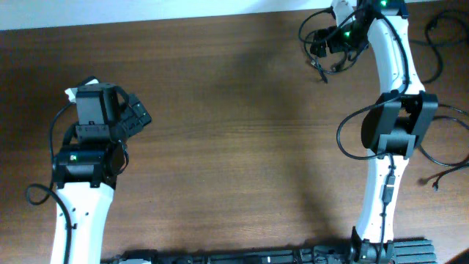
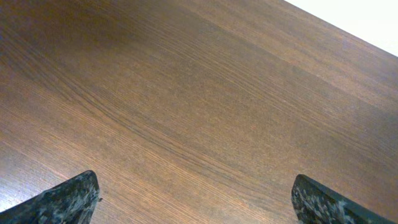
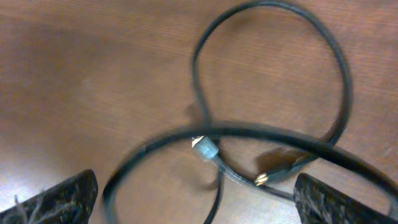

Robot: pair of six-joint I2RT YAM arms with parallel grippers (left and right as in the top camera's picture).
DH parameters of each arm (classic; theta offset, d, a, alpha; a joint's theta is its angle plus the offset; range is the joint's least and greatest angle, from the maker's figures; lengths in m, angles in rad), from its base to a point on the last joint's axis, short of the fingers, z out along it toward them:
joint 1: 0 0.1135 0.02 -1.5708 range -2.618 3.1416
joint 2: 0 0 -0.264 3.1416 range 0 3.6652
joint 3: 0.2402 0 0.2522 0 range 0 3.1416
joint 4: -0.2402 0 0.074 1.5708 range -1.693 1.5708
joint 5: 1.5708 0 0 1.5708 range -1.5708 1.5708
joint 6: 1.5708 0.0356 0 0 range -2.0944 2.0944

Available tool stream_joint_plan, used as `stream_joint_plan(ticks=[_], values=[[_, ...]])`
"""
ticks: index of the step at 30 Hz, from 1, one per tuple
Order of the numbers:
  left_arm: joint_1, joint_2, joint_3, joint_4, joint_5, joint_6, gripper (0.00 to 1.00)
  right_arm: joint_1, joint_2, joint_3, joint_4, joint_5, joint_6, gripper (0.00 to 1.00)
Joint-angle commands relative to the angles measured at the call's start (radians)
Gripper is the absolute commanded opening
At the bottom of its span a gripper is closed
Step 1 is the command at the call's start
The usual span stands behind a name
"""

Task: Untangle cables

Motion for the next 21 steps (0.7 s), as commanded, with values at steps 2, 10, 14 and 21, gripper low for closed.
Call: stream_joint_plan(ticks=[2,10,14,21], values=[[0.004,-0.011,0.005,-0.002,-0.014,-0.012,0.99,0.004,-0.147,0.113,-0.169,-0.016,0.079,0.99],[0.003,-0.011,0.005,-0.002,-0.014,-0.012,0.99,0.004,-0.372,0.124,-0.405,0.135,0.23,0.99],[0.003,-0.011,0.005,-0.002,-0.014,-0.013,0.99,0.004,-0.575,0.124,-0.503,0.146,0.229,0.99],[0.003,-0.011,0.005,-0.002,-0.014,-0.012,0.99,0.005,-1.025,-0.102,-0.53,0.127,0.23,0.99]])
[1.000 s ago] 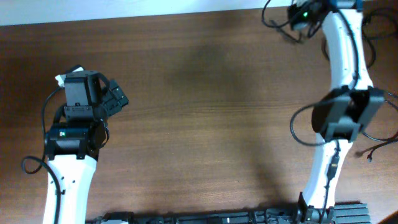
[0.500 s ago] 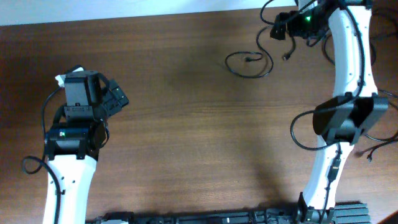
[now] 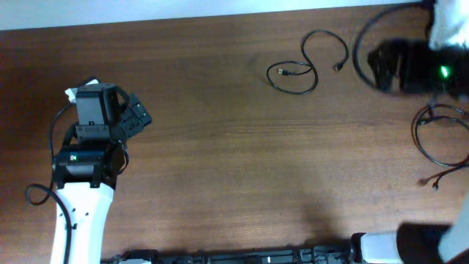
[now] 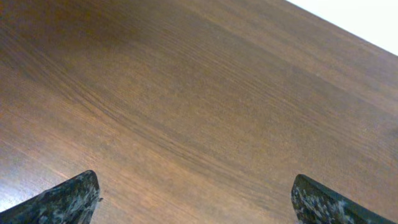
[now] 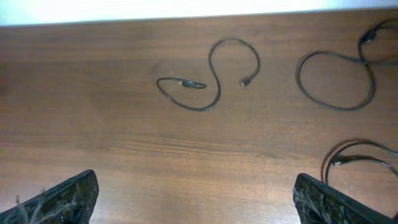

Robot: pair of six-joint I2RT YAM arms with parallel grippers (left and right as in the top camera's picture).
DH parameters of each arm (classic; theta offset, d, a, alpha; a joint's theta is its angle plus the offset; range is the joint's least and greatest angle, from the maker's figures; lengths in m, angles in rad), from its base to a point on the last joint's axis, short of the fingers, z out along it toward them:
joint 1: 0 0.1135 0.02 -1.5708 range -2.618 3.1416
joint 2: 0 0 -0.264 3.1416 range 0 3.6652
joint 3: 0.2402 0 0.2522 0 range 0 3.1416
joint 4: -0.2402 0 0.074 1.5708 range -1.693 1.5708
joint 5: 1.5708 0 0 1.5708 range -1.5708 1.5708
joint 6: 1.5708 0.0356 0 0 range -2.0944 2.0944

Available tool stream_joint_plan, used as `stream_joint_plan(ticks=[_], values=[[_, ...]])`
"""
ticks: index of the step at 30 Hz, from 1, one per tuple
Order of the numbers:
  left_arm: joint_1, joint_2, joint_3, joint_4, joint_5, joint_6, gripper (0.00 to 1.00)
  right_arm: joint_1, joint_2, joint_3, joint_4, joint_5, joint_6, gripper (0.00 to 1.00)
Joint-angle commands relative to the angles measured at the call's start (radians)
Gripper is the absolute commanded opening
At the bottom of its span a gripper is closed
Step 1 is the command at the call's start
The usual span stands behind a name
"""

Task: Untangle cables

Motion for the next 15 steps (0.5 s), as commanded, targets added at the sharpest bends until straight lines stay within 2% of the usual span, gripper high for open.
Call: stream_joint_plan(ticks=[1,2,3,6,9,12,15], values=[[0.003,-0.011,0.005,0.002,-0.014,-0.013,0.99,0.005,-0.201,-0.218,-0.006,-0.001,0.008,0.99],[0.003,-0.011,0.005,0.002,-0.014,-0.012,0.99,0.005,-0.286,-0.324,0.006,-0.001,0.008,0.99],[0.003,-0.011,0.005,0.002,-0.014,-0.012,0.99,0.005,-0.428,-0.507,0.075,-0.001,0.008,0.99],[0.003,-0.011,0.005,0.002,-0.014,-0.012,0.99,0.005,-0.697,-0.829,0.246,-0.002,0.009,0.99],[0.003,-0.011,0.005,0.002,-0.014,-0.012,0.99,0.005,-1.029,-1.187,0.397,-0.002,0.109,0.99],[0.003,-0.011,0.005,0.002,-0.014,-0.013,0.99,0.005,-1.187,-1.366,0.426,-0.001,0.185,0.99],[0.003,-0.011,0.005,0.002,-0.014,-0.013,0.99,0.005,-1.199,-1.419,0.426,-0.002,0.185,0.99]])
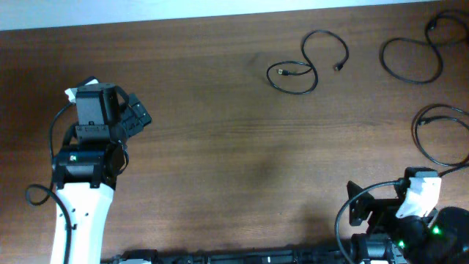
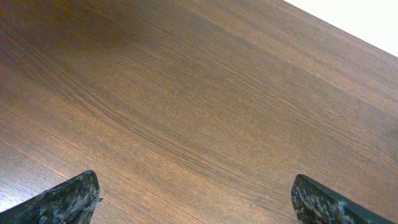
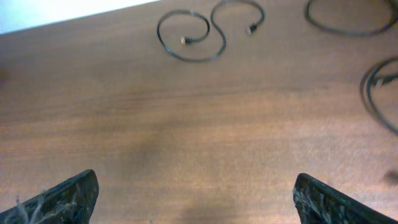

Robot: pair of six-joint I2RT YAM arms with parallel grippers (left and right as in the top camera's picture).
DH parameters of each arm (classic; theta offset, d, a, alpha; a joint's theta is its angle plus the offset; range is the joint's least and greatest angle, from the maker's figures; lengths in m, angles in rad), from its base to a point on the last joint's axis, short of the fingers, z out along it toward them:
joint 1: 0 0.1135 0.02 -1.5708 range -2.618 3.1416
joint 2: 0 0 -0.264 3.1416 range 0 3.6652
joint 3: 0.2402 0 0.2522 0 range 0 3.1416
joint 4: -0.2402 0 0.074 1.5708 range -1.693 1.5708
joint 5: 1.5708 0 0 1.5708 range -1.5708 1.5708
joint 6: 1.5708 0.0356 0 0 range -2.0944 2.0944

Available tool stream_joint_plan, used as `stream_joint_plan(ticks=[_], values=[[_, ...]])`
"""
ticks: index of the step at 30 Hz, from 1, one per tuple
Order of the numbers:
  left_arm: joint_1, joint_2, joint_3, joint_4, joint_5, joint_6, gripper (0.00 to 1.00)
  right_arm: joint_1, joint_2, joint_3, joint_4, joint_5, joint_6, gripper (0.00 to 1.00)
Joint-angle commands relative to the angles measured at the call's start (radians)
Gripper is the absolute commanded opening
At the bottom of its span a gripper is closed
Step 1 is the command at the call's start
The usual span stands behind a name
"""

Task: Untangle cables

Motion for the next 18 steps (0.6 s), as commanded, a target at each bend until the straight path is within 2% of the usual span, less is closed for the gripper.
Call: stream_joint_plan(ticks=[1,6,10,14,18], values=[[0.003,-0.01,0.005,0.001,-0.014,-0.013,0.99,0.005,-0.008,-0.036,0.007,0.001,0.027,0.99],[0.003,-0.01,0.005,0.001,-0.014,-0.012,0.99,0.005,-0.008,-0.037,0.007,-0.001,0.044,0.99],[0.003,-0.01,0.005,0.001,-0.014,-0.012,0.99,0.005,-0.008,-0.039,0.052,0.09,0.041,0.99],[0.003,-0.01,0.005,0.001,-0.014,-0.012,0.99,0.005,-0.008,-0.082,0.182,0.055,0.042,0.99],[0.003,-0.01,0.005,0.001,-0.014,-0.013,0.99,0.005,-0.023,-0.215,0.372,0.026,0.042,0.99]])
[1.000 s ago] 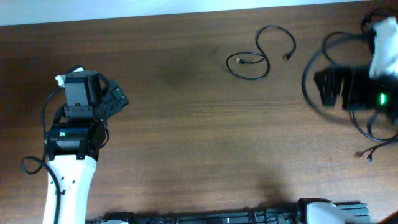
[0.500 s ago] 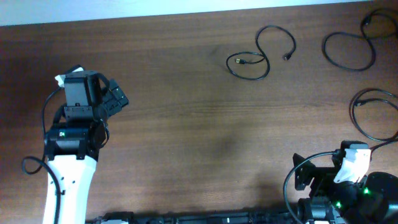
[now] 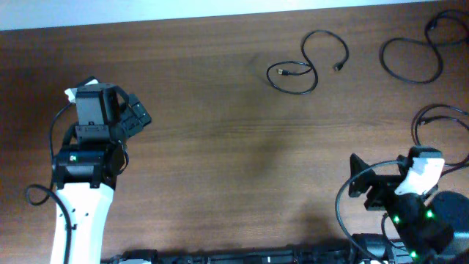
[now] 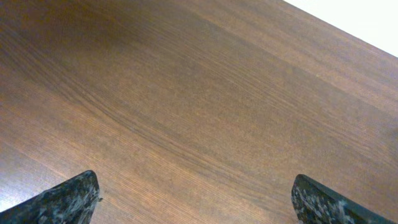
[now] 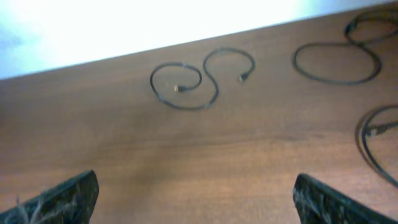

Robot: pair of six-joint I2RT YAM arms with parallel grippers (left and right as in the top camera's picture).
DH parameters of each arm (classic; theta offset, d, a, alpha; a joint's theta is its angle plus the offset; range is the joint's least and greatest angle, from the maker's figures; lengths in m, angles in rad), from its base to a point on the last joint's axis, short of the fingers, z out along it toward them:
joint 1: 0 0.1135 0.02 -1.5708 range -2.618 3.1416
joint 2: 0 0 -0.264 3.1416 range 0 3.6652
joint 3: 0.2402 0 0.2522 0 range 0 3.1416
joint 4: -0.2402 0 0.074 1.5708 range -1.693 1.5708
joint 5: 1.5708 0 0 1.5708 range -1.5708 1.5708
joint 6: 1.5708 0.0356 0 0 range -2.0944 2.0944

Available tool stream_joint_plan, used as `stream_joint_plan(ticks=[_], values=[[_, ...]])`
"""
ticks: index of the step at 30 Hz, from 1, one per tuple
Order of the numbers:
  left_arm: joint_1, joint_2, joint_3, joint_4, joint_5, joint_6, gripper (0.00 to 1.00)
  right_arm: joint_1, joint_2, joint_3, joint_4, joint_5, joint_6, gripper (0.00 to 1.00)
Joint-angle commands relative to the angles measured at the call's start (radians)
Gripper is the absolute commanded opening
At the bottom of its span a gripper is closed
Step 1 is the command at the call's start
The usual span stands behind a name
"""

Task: Untangle cables

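Note:
Three black cables lie apart on the brown table. An S-shaped cable is at the back centre-right. A looped cable lies at the back right. A third cable curls by the right edge. My right gripper is open and empty at the front right, far from all three. My left gripper is open and empty over bare wood at the left.
The pale wall runs along the table's back edge. The right arm's own black wire loops beside its folded base. A dark rail runs along the front edge.
The right arm, folded at the front right, has shifted slightly toward the back. Its camera now looks higher, with the wall in view. The left arm and the cables have not moved.
My right gripper was open close above the S-shaped cable at the back. Then it was higher and further right, with all three cables lying apart. Then the arm was folded at the front right, where it stays. The left arm kept still throughout.

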Motion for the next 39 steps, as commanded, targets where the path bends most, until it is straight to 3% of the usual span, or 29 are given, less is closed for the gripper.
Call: stream_joint_plan(ticks=[1,11,24,34,39], values=[[0.003,-0.01,0.005,0.003,-0.014,-0.012,0.99,0.005,-0.05,-0.121,0.119,-0.026,0.011,0.99],[0.003,-0.01,0.005,0.003,-0.014,-0.012,0.99,0.005,-0.359,-0.504,0.396,-0.022,0.012,0.99],[0.003,-0.01,0.005,0.003,-0.014,-0.013,0.99,0.077,-0.359,-0.843,0.818,0.033,0.012,0.99],[0.003,-0.01,0.005,0.003,-0.014,-0.012,0.99,0.077,-0.359,-0.877,0.883,0.134,0.0,0.99],[0.003,-0.01,0.005,0.003,-0.014,-0.013,0.99,0.077,-0.359,-0.877,0.883,0.103,-0.153,0.99]])
